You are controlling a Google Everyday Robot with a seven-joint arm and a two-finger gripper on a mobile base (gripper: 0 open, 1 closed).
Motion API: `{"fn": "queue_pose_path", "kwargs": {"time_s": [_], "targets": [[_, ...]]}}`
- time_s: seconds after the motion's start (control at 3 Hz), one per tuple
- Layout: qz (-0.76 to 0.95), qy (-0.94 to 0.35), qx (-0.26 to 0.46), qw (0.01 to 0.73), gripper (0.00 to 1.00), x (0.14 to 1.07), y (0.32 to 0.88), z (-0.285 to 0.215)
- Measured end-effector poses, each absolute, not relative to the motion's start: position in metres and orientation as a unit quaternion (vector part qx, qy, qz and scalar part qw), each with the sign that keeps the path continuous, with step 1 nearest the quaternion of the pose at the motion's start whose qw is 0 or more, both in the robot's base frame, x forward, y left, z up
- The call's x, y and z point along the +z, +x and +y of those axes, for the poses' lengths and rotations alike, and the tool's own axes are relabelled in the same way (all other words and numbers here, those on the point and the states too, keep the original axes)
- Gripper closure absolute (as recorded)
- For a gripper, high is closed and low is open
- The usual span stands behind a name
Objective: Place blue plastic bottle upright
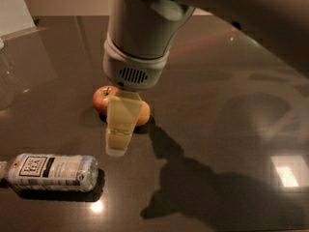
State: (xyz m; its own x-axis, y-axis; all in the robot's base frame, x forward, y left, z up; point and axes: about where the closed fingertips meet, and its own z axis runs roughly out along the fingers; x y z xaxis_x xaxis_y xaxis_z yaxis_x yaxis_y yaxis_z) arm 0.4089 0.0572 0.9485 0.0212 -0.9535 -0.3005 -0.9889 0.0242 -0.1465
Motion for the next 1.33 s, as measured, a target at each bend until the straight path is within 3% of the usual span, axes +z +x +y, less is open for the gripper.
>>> {"fn": "queue_pose_path", "kwargs": {"time_s": [0.33, 1.33], "targets": [[0.707, -0.687, 0.025, 0.163, 0.00, 0.950, 0.388, 0.107], [0.690, -0.705, 0.018, 0.161, 0.00, 0.959, 0.377, 0.136]]}}
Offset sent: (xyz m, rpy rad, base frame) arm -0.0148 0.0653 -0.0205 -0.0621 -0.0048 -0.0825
